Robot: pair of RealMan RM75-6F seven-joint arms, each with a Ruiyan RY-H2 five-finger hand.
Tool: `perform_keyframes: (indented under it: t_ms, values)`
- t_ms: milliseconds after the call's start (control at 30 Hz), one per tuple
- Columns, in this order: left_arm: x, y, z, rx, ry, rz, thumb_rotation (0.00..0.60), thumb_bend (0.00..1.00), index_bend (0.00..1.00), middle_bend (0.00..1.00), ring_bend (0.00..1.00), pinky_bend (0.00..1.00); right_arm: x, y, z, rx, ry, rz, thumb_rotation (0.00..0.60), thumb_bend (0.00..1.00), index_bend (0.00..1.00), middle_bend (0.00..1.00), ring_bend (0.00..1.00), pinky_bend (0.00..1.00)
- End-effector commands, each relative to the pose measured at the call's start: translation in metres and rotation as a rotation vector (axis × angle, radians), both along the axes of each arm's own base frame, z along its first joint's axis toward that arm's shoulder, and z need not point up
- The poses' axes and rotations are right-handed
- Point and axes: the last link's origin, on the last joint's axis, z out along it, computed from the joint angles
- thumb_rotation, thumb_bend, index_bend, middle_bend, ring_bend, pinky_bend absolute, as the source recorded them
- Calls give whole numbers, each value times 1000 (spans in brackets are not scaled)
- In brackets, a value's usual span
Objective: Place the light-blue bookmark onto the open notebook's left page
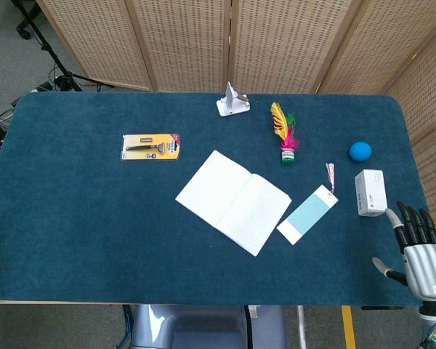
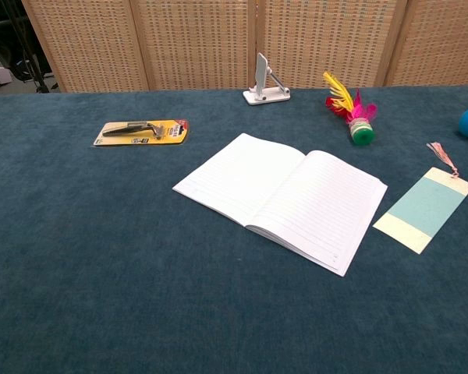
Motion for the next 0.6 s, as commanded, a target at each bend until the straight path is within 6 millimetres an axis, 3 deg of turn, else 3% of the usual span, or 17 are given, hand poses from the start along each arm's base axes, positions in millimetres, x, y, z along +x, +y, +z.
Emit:
perform_keyframes:
  t_ms: [33, 200, 433, 533, 567, 600]
  values:
    - [0, -2, 0, 2, -24, -3, 600, 0, 0, 0, 0, 0, -6, 0, 6, -21, 13, -2, 600, 0, 0, 0, 0, 0]
    - [1, -3, 2, -6, -43, -10, 600, 0, 0, 0, 0, 0, -10, -4, 11, 9, 9, 8, 600, 0, 0, 0, 0, 0]
    - [4, -3, 4, -3, -56, -38, 600, 0, 0, 0, 0, 0, -16, -35, 15, 175, 80, 47, 600, 0, 3, 0, 0, 0]
    - [5, -3, 5, 5, -57, -45, 600, 0, 0, 0, 0, 0, -20, -59, 16, 274, 123, 54, 600, 0, 47, 0, 0, 0]
    - [4, -3, 5, 6, -55, -43, 600, 0, 0, 0, 0, 0, -23, -72, 15, 322, 154, 51, 600, 0, 64, 0, 0, 0]
    - [3, -2, 4, 10, -50, -30, 600, 0, 0, 0, 0, 0, -24, -101, 10, 393, 234, 61, 600, 0, 89, 0, 0, 0]
